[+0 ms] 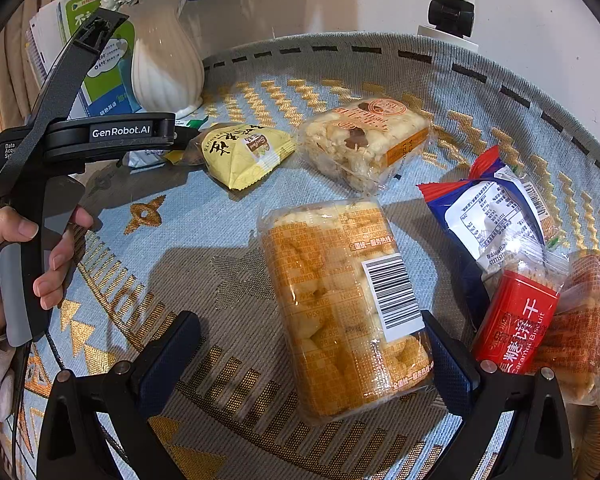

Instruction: Organize snacks

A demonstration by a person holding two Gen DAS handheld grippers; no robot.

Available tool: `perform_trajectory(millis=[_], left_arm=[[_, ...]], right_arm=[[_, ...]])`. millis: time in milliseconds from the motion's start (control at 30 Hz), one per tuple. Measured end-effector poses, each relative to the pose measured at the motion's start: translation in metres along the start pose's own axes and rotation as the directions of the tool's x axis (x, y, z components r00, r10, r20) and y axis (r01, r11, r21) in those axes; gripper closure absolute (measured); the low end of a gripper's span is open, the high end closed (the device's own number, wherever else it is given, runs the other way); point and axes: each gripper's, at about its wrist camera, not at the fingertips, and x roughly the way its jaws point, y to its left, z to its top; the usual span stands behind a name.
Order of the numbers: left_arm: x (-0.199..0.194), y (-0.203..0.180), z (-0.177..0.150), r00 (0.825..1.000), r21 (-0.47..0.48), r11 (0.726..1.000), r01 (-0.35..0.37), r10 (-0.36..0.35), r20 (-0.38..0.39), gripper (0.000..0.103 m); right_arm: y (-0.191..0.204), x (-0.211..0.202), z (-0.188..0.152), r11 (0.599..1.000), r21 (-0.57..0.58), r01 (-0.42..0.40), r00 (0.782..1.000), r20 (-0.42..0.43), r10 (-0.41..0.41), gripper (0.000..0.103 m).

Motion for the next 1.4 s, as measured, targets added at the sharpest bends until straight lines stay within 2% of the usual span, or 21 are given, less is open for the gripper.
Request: perform_trajectory(millis=[667, 733, 767, 800, 833, 867, 933, 1067, 1400], left_arm=[[0.0, 0.0, 0.0, 1.0, 0.0, 1.0, 0.001, -0.001, 0.001, 0.0], [0.0, 0.0, 0.0, 1.0, 0.0, 1.0, 0.002, -0.002, 0.002, 0.0], [-0.001, 0.0, 0.0, 1.0, 0.003, 1.0, 0.005, -0.005, 0.002, 0.0], [-0.002, 0.002, 0.0, 1.0, 0.005, 1.0, 0.012, -0.012, 0.006, 0.005], [-0.005, 0.003, 0.0, 1.0, 0.01, 1.0, 0.016, -0.017, 0.017, 0.031], [-0.009, 0.001, -0.001, 0.999, 0.033, 0.999, 0.028, -0.029, 0.032, 0.052], [-0.011, -0.002, -0.002, 0.999, 0.056, 0.998, 0.016, -0.017, 0.032, 0.055], [-0.014, 0.006, -0.001, 0.998, 0.016, 0.999, 0.049, -0.05, 0.036, 0.055], [-0.016, 0.025, -0.002, 0.998, -0.045, 0.998, 0.04, -0.038, 0.055, 0.055]], right_arm=[[0.0, 0.001, 0.002, 1.0, 0.019, -0.017, 1.0, 0.009, 0.017, 0.0], [-0.01, -0.007, 0.0, 0.996, 0.077, -0.048, 0.998, 0.048, 0.045, 0.011], [-0.017, -0.011, -0.002, 0.991, 0.113, -0.065, 0.996, 0.074, 0.056, 0.028], [-0.024, -0.014, -0.003, 0.986, 0.142, -0.089, 0.993, 0.092, 0.076, 0.05], [-0.028, -0.015, -0.003, 0.98, 0.158, -0.119, 0.989, 0.105, 0.104, 0.052], [-0.03, -0.015, -0.004, 0.974, 0.167, -0.151, 0.985, 0.111, 0.133, 0.053], [-0.03, -0.017, -0.004, 0.969, 0.169, -0.18, 0.979, 0.126, 0.16, 0.056], [-0.026, -0.02, -0.002, 0.965, 0.146, -0.218, 0.969, 0.152, 0.196, 0.058], [-0.031, -0.035, -0.009, 0.952, 0.155, -0.264, 0.95, 0.212, 0.229, 0.058]])
